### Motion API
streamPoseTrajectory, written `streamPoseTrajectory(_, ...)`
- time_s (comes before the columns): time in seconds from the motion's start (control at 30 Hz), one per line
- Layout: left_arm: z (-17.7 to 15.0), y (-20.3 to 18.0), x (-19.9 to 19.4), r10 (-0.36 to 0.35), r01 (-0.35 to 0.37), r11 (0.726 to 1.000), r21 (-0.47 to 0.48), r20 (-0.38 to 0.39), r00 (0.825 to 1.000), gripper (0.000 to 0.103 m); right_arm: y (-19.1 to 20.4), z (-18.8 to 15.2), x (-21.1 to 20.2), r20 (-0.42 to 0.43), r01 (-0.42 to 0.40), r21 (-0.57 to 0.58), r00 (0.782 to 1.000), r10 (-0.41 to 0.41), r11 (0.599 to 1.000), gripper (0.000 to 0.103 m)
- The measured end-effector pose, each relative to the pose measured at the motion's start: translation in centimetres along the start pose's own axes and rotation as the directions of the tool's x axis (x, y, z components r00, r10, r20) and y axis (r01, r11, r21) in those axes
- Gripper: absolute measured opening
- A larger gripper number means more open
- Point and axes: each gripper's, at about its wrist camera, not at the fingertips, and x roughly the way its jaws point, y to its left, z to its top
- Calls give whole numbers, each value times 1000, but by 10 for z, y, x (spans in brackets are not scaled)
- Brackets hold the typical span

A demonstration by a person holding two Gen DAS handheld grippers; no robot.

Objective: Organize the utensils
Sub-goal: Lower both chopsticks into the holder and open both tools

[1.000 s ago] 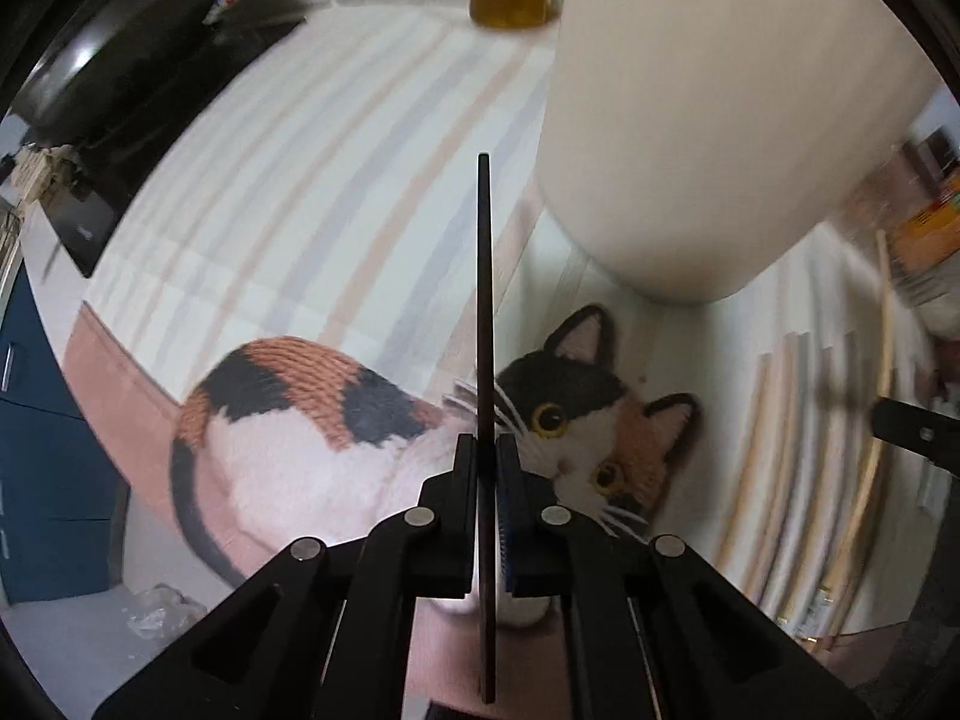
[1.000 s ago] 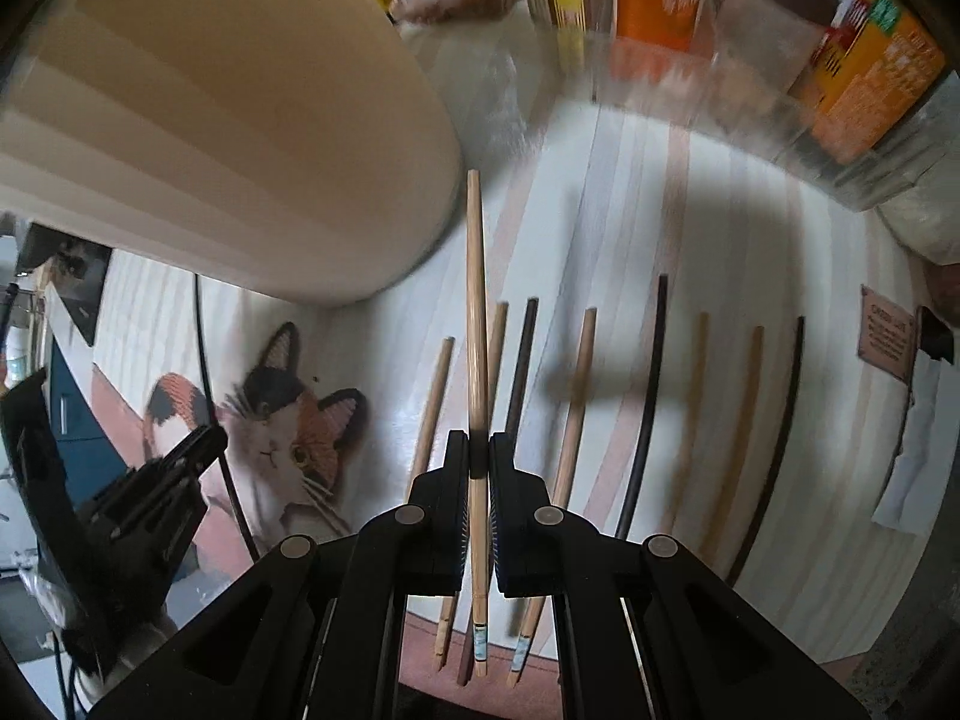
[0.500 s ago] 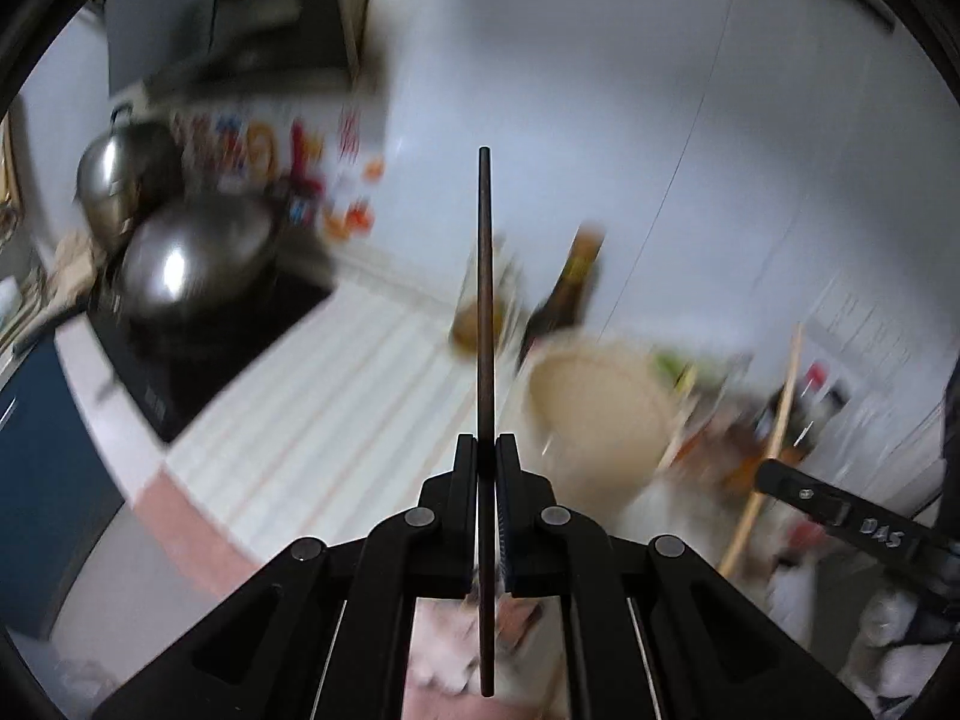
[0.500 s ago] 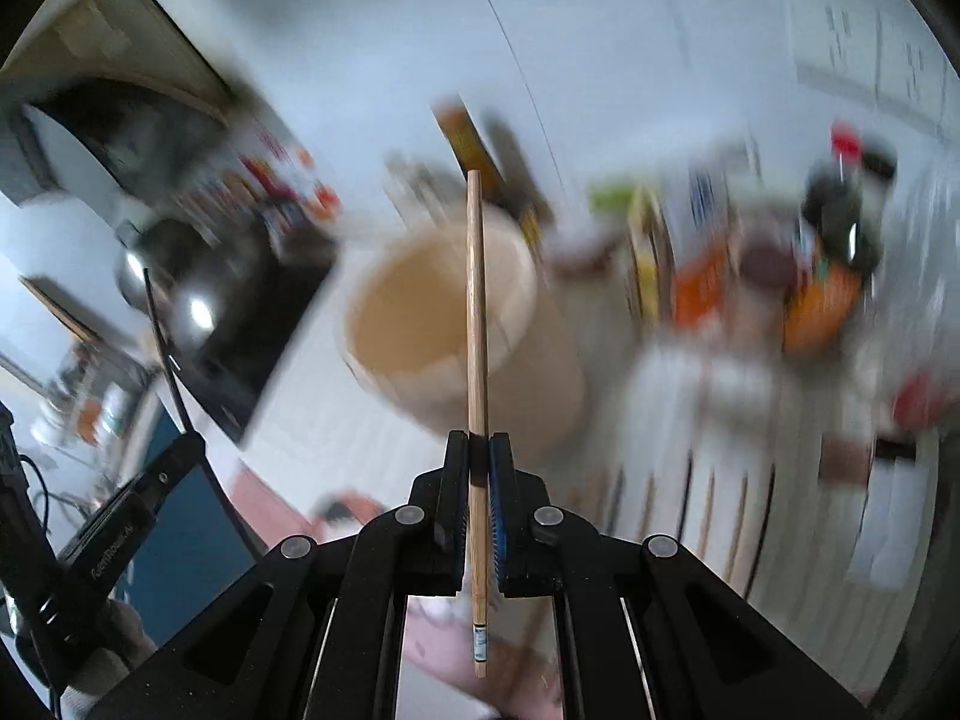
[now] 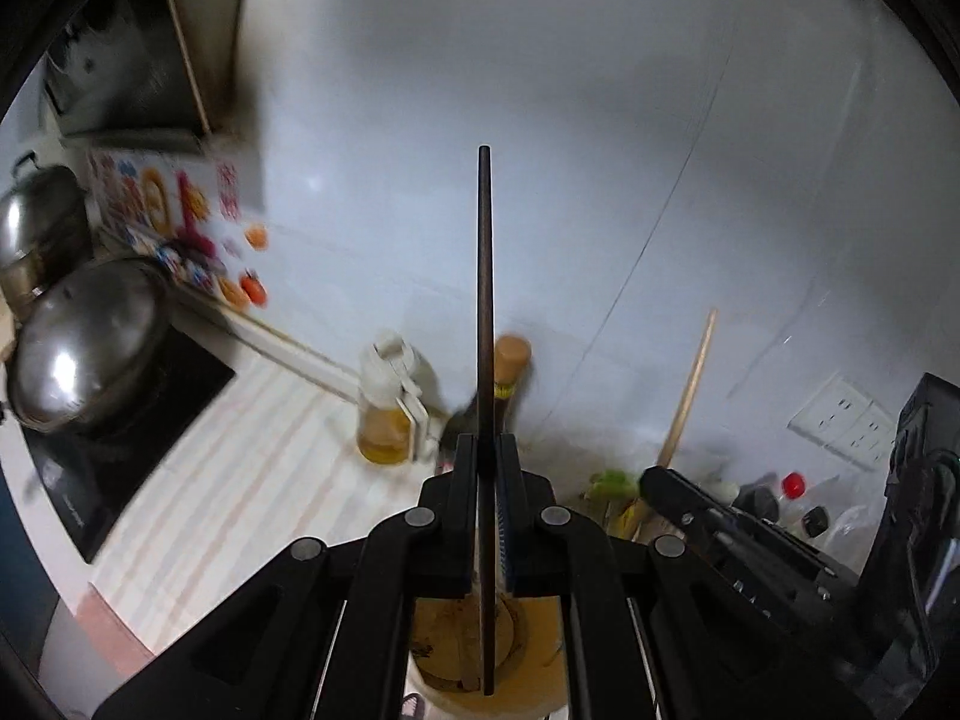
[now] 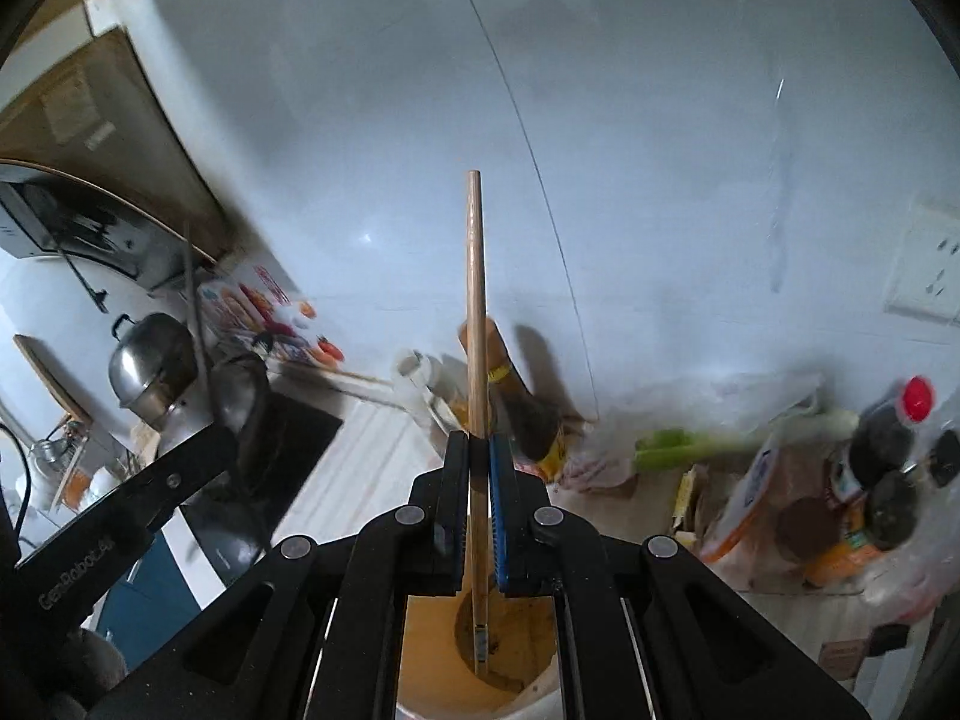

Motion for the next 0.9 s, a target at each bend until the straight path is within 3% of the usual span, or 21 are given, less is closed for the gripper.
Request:
streamPoseTrajectory(0.23, -20, 6, 52, -41, 44, 999, 14, -171, 984, 6, -7, -15, 42, -140, -10, -30, 990, 5, 999, 7)
streamPoseTrajectory(0.33, -27, 9, 48, -16, 18, 1000, 11, -185, 983, 8, -6, -18, 48, -173, -15, -58, 985, 5, 998, 9)
streamPoseTrajectory(0.4, -29, 13, 41, 13, -11, 1000, 11, -180, 984, 13, -8, -18, 46, -187, -21, -40, 982, 13, 999, 16)
streamPoseTrajectory(0.47, -29, 17, 34, 50, -47, 999, 21, -171, 984, 31, -11, -17, 37, -183, -23, -19, 983, 19, 1000, 26)
streamPoseTrajectory(0.5, -30, 20, 27, 77, -74, 997, 25, -156, 985, 56, -12, -16, 32, -177, -21, -11, 984, 18, 1000, 27)
streamPoseTrajectory(0.53, -31, 23, 22, 92, -89, 996, 23, -138, 986, 73, -14, -16, 27, -170, -22, 1, 985, 21, 1000, 28)
streamPoseTrajectory(0.67, -40, 30, 0, 164, -161, 986, 41, -88, 983, 81, -16, -14, 2, -143, 1, 13, 990, 1, 1000, 45)
streamPoseTrajectory(0.73, -46, 34, -9, 179, -178, 984, 31, -63, 982, 100, -21, -17, -13, -124, 23, 23, 992, -20, 999, 55)
streamPoseTrajectory(0.77, -50, 36, -14, 185, -184, 983, 27, -48, 982, 103, -23, -20, -17, -122, 33, 25, 992, -30, 999, 63)
streamPoseTrajectory(0.9, -65, 34, -28, 248, -247, 967, 59, -11, 969, 103, -22, -37, -37, -107, 93, -24, 990, -95, 995, 90)
